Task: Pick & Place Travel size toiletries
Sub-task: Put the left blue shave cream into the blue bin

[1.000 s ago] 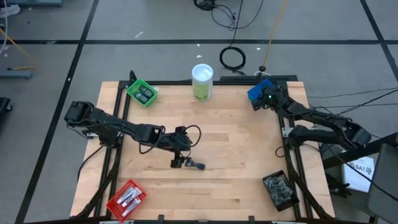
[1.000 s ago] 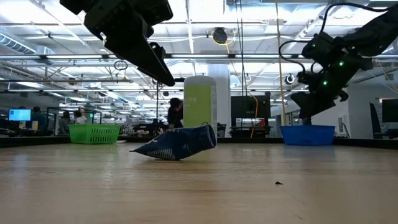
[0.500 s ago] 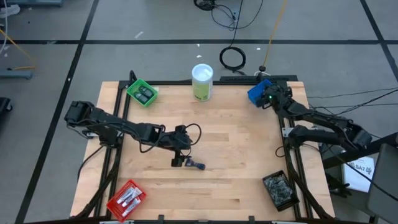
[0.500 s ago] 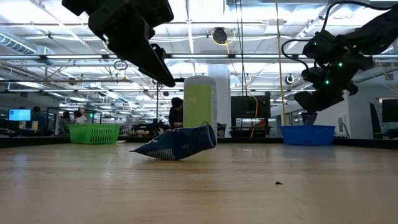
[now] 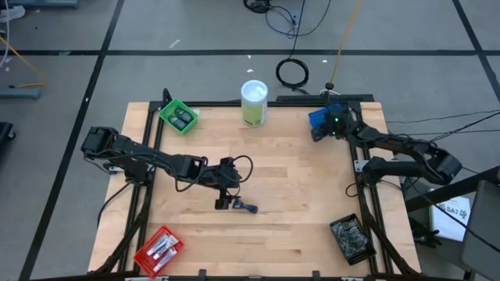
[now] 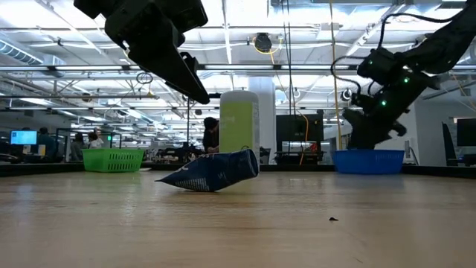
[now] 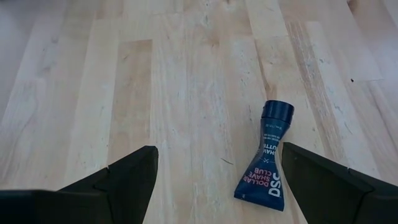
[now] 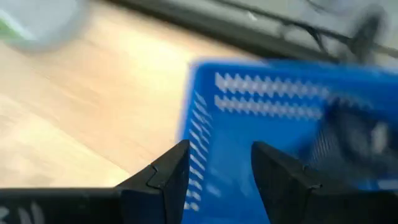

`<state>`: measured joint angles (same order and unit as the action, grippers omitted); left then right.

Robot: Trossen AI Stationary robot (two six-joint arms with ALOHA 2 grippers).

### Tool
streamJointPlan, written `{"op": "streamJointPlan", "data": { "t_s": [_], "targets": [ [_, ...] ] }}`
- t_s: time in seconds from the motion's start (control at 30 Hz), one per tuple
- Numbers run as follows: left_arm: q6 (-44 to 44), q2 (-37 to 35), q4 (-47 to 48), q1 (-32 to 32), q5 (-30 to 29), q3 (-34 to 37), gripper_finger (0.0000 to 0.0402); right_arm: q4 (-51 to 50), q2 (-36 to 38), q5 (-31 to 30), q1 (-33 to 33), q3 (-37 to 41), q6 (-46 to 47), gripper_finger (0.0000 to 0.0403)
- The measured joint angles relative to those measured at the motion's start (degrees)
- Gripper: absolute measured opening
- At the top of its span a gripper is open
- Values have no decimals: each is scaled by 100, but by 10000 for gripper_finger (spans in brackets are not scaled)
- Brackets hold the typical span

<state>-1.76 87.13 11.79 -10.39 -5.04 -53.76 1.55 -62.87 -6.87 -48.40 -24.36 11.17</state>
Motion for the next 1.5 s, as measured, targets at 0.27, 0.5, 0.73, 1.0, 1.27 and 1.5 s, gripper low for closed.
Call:
{"op": "streamJointPlan", "data": {
  "t_s": [0.27,0.5,0.73,1.0,1.27,1.5],
  "targets": [
    [9,0,-2,0,0,0,335,622,510,412,40,-87,322,159],
    [63,0,-4,0,-2,0,335,-1711,833,-772,439,-1295,269,113],
    [59,0,-7,42,-2,0,335,-3878,512,-1703,313,-2261,-23,11],
    [55,-1,-11,117,-4,0,335,-3673,-145,-1850,-110,-2091,-389,1],
    [47,-2,-105,131,-4,0,335,-3292,-669,-1248,-102,-2092,-483,1],
    [37,-2,-101,133,-4,0,335,-3151,-925,-659,-101,-2092,-366,1]
  ]
}}
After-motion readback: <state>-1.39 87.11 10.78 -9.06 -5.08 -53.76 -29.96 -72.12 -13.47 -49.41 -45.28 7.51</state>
